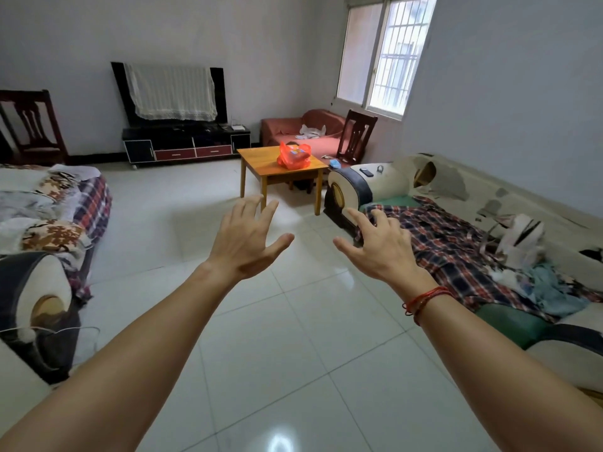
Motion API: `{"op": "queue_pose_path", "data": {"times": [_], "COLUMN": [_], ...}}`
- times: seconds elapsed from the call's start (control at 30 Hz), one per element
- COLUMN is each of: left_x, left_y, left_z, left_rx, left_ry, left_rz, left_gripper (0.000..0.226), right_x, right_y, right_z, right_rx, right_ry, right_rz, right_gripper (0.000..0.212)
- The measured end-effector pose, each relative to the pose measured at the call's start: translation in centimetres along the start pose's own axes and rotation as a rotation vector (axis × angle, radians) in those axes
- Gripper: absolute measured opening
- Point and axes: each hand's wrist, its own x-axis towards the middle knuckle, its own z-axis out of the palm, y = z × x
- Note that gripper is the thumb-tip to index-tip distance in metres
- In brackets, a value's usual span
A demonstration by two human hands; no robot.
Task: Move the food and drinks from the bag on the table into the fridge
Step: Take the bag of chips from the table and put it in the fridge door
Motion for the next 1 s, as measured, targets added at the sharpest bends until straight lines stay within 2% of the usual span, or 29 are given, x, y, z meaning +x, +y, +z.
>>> {"op": "queue_pose_path", "data": {"times": [0.47, 1.0], "left_x": [17.3, 42.5], "left_y": [-7.4, -13.2], "left_z": [9.9, 26.4], "left_rx": [-0.011, 0.030], "left_ry": [-0.081, -0.129], "left_rz": [0.019, -0.048], "left_gripper": [0.085, 0.079], "right_x": [19.0, 48.7], "right_y": [1.5, 10.8], "right_z": [5.5, 15.3], "right_rx": [0.006, 0.030], "right_ry": [-0.026, -0.097], "right_rz": [0.043, 0.022], "right_gripper": [0.071, 0.073]}}
